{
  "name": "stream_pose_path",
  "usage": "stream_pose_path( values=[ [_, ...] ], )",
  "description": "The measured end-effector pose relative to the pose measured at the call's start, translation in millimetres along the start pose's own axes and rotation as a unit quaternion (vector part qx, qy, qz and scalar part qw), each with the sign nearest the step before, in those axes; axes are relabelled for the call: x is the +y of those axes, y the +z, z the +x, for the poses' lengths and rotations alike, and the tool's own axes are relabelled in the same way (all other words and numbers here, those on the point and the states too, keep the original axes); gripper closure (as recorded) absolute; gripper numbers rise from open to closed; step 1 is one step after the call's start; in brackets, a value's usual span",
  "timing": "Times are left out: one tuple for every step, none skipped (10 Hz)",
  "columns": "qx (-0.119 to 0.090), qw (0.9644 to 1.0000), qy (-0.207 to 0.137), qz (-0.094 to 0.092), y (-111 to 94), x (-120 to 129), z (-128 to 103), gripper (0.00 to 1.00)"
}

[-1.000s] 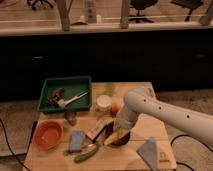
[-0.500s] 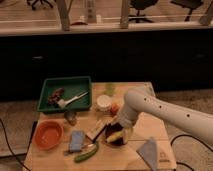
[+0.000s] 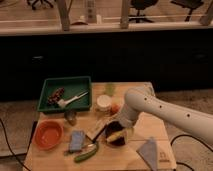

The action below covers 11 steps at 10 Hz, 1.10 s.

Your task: Place banana in purple bowl

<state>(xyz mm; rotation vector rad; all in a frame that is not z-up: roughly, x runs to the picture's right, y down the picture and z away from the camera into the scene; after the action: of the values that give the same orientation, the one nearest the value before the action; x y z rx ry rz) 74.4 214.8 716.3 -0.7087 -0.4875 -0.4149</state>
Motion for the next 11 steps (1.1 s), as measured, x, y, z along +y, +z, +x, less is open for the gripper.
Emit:
stream_pose_path(
  values=[
    [0.0,1.0,-0.001,0.003,0.0,-0.1,0.2,0.2],
    [0.0,1.0,-0.003,0.004,0.5,-0.5,0.0,0.2],
    [-0.001,1.0,-0.004,0.006,0.8,-0.5,-0.1,0.2],
    [-0.001,1.0,-0.003,0.006,0.5,0.1,0.5,0.2],
    [-0.001,1.0,-0.003,0.006,0.5,0.1,0.6,0.2],
    [-0.001,1.0,-0.004,0.006,0.6,-0.3,0.2,0.2],
    [-0.001,1.0,-0.005,0.006,0.7,-0.8,-0.4,0.2],
    [-0.001,1.0,-0.004,0.006,0.7,-0.7,-0.2,0.2],
    [-0.001,1.0,-0.004,0.006,0.7,-0.5,-0.1,0.2],
    [-0.001,1.0,-0.005,0.006,0.8,-0.7,-0.3,0.2],
    [-0.001,1.0,-0.004,0.006,0.7,-0.6,-0.2,0.2]
  ],
)
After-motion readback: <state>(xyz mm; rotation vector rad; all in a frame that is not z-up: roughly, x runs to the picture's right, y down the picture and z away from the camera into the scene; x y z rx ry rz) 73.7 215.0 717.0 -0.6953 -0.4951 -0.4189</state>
